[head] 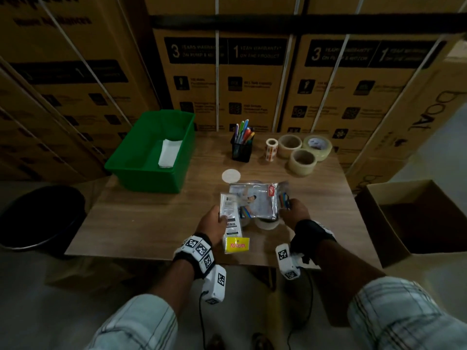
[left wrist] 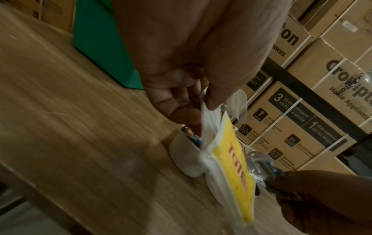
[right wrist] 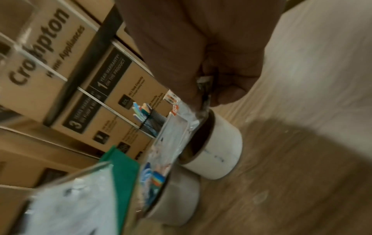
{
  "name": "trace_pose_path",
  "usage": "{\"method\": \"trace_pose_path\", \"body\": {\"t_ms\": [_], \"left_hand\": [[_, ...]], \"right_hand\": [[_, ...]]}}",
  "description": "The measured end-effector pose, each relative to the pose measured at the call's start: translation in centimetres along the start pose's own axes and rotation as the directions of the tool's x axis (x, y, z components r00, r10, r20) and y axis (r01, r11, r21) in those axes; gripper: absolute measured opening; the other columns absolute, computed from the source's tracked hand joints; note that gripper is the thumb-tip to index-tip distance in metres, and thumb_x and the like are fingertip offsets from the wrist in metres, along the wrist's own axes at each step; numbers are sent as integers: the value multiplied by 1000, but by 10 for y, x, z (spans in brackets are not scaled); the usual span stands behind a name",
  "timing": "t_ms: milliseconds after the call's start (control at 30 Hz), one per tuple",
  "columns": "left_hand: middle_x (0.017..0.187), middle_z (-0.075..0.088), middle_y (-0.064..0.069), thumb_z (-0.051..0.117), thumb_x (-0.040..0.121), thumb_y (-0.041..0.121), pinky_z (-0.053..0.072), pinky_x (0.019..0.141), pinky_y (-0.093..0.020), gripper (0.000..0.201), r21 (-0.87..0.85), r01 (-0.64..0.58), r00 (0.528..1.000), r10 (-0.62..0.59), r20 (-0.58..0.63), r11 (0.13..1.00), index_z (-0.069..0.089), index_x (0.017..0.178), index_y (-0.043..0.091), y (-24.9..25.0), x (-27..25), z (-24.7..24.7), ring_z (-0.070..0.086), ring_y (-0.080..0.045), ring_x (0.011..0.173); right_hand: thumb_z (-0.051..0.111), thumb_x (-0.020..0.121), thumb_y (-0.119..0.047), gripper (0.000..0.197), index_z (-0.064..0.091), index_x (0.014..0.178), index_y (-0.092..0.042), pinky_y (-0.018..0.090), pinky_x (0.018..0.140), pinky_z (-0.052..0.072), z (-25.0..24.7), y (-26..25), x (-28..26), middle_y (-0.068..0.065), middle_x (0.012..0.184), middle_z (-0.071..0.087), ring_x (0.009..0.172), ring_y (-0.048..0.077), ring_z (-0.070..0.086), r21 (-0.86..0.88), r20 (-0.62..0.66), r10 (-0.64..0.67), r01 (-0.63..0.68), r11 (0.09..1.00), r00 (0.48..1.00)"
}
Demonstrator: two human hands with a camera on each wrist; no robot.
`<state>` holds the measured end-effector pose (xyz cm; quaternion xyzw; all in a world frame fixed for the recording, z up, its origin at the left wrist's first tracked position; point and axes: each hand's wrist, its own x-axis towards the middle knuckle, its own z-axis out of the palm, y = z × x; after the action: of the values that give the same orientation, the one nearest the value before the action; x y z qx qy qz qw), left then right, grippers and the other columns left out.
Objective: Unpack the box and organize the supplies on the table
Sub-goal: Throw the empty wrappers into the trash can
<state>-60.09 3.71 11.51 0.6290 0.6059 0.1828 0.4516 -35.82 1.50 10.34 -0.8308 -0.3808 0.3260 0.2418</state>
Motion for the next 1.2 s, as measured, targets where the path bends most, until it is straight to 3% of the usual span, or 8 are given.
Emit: {"method": "trace_pose_path", "body": {"t_ms": [333,467,600,700,833,933,1033,1200], "left_hand": [[125,64,-12,47,97,13,51,96,-40,30,-106,76,969,-98,-226,992,50,127,12,-10,-25,-54,64,-27,109],[122,63,-17,46,97,11,48,91,-36,25,-122,127,898,-166,-407,984,52,120,6,-30,-29,-105,62,-31,109],[125,62,-17,44,97,11,46,93,-35,30,-189,165,802,-244,-545,968,51,125,5,-62,-36,-164,60,-33,112],[130,60,-16,45,97,12,43,98,-35,37,-238,198,731,-304,-610,951,47,133,7,-98,-40,-212,58,-33,117],[128,61,-17,46,96,10,46,99,-38,32,-283,204,710,-341,-616,937,50,128,5,-159,-31,-277,59,-33,116],[120,63,-21,46,95,9,48,96,-43,25,-322,215,669,-379,-640,922,53,118,3,-211,-17,-336,60,-35,112],[118,62,-22,46,96,9,48,94,-45,24,-352,270,606,-442,-661,896,53,117,0,-261,-8,-388,59,-37,110],[110,65,-25,59,88,30,55,84,-52,31,-416,414,655,-582,-482,810,55,107,6,-373,43,-445,65,-42,97]], "right_hand": [[50,81,-18,22,58,102,-13,46,70,52,-5,-46,-15,17,87,67,76,31,63,323,-101,-336,350,879,937],[48,77,-22,17,54,82,-37,45,61,52,23,-102,-31,14,74,63,66,32,61,425,-69,-436,422,801,897],[45,88,-1,28,50,86,-28,35,51,52,64,-170,-55,7,68,57,58,31,61,461,-11,-520,466,756,854],[43,92,3,19,49,101,-13,25,45,53,113,-221,-69,7,77,57,56,25,59,466,80,-586,489,737,807],[43,89,-4,20,51,102,-17,46,64,57,206,-283,-83,12,87,61,71,36,63,430,167,-656,544,720,736],[43,90,1,19,53,102,-10,30,66,54,270,-329,-97,8,83,59,66,23,58,361,189,-636,550,753,748],[45,89,2,32,55,118,-6,36,82,49,332,-366,-105,20,105,65,88,31,61,264,214,-605,551,792,767],[52,92,-13,33,46,125,-11,34,82,50,418,-420,-116,6,109,59,100,26,60,119,415,-572,581,805,708]]}}
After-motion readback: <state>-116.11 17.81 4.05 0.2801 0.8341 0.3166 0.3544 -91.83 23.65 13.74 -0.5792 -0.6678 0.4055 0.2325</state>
